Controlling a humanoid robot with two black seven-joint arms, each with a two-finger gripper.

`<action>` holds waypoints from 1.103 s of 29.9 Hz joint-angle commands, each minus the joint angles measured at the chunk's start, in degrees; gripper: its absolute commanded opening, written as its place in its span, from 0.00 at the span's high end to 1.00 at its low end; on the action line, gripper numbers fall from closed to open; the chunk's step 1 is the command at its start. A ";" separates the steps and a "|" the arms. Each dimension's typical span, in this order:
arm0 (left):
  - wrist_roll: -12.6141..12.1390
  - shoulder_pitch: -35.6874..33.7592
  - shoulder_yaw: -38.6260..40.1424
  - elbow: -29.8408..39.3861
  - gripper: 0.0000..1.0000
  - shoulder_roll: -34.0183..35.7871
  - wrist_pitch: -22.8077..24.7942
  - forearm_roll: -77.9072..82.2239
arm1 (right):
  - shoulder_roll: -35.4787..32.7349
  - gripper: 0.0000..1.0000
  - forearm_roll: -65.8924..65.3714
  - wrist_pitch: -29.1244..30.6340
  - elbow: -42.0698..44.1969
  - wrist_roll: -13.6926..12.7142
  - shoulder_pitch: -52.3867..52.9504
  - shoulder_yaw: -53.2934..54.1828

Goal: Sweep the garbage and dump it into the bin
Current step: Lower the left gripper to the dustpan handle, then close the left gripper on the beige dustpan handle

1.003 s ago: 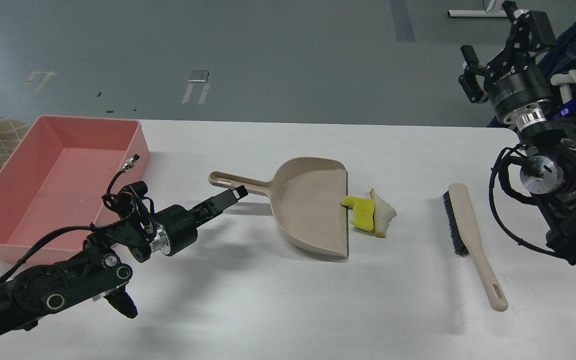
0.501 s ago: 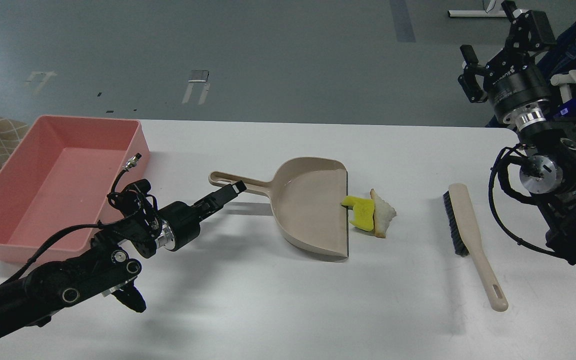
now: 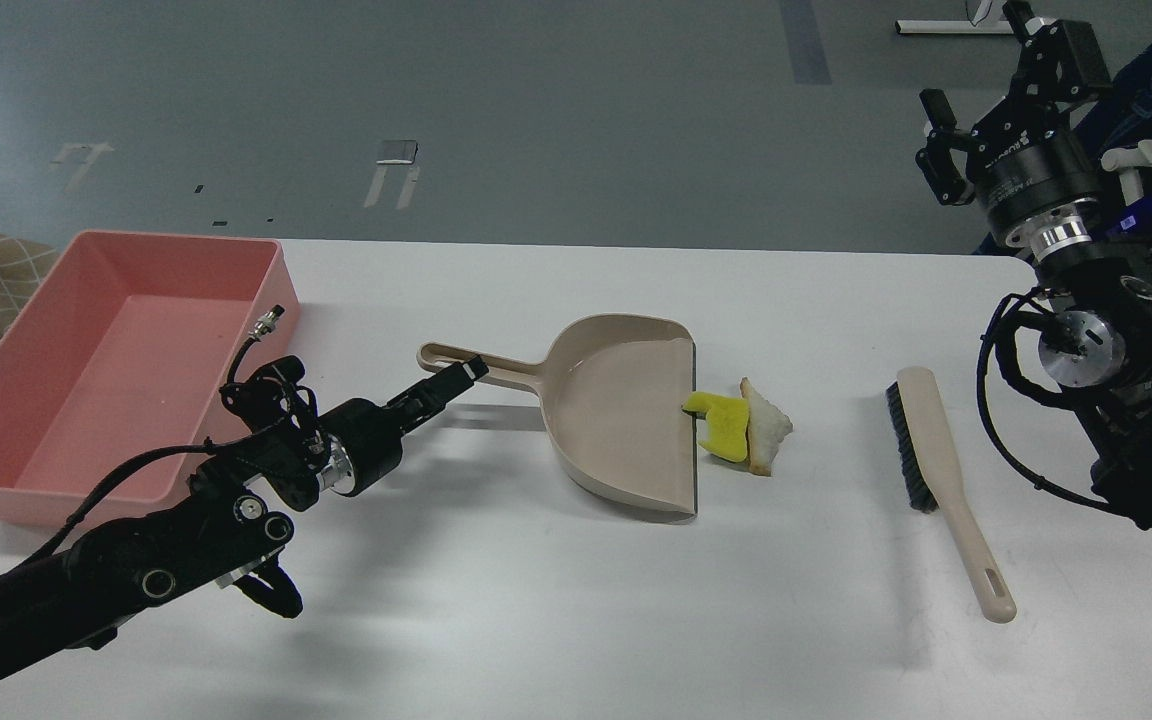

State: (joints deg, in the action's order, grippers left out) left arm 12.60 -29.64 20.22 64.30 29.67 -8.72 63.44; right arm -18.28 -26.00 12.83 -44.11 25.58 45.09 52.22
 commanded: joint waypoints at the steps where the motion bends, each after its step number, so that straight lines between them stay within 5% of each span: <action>1: -0.12 -0.16 0.08 -0.05 0.09 0.04 -0.33 -0.24 | 0.00 0.00 -0.01 0.00 -0.01 0.00 0.00 -0.01; 17: -0.21 -1.39 0.08 -0.05 0.22 -0.14 -0.33 -0.42 | 0.00 0.00 -0.01 -0.08 -0.27 0.00 0.00 -0.10; 33: -0.21 -1.56 0.08 -0.05 0.23 -2.60 -0.33 -0.42 | 0.00 0.00 -0.01 -0.26 -0.27 0.00 0.00 -0.19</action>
State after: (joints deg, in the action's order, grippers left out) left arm 12.39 -31.13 20.30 64.24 27.35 -9.05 63.01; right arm -18.28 -26.02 12.59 -44.34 25.58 45.09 52.03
